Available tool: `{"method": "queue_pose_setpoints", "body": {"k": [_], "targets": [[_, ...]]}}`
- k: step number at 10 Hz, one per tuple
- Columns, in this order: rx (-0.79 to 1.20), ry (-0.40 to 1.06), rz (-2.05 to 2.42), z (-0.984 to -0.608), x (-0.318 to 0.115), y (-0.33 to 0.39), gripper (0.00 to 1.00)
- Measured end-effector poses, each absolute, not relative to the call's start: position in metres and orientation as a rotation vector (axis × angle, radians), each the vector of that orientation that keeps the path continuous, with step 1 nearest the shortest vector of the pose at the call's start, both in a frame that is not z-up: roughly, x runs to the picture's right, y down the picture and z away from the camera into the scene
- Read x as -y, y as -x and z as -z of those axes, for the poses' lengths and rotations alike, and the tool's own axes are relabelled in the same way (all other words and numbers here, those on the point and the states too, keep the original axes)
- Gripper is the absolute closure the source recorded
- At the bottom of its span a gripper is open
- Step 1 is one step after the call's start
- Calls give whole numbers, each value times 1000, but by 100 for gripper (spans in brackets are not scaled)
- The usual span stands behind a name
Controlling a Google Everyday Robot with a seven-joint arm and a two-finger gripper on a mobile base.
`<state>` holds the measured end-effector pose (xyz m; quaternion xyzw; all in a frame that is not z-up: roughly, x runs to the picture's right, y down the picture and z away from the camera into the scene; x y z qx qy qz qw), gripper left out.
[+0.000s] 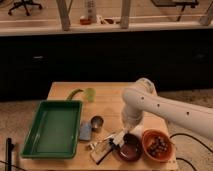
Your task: Place brush in purple bowl
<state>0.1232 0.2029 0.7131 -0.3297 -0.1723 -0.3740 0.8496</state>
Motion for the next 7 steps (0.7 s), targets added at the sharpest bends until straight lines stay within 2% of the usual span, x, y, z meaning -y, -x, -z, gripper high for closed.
{"method": "queue_pose_setpoints", "body": {"k": [7], "targets": [[385,736,817,-707,-234,-137,98]]}}
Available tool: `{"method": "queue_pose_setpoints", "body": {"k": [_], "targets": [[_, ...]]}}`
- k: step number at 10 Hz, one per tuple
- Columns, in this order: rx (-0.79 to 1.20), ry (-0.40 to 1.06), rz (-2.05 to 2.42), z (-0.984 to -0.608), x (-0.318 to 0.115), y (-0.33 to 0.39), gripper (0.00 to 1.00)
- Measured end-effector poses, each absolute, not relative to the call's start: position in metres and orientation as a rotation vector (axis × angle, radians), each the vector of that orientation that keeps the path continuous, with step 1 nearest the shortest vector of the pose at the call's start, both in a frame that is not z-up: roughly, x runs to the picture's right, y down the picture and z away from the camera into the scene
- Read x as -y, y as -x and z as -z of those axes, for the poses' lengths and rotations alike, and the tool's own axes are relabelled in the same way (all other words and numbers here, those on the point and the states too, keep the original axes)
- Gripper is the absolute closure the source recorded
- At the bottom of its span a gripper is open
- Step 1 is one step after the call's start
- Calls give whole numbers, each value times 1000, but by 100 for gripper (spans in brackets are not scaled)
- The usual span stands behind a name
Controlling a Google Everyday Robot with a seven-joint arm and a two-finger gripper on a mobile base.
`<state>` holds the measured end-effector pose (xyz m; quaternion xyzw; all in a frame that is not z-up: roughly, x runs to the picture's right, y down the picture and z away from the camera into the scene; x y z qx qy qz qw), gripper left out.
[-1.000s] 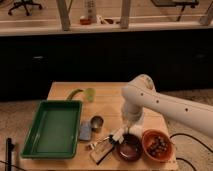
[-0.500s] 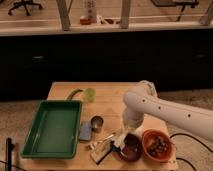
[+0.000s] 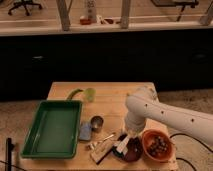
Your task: Place brush in purple bowl
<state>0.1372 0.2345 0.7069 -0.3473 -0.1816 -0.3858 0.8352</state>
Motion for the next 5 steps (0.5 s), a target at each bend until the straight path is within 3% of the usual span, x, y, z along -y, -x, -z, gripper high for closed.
{"method": "queue_pose_setpoints", "body": {"k": [3,4,5], "targets": [[393,765,840,-709,-242,-145,97],[395,773,847,-710,-242,-146,94],[397,780,853,-711,-243,-146,83]]}}
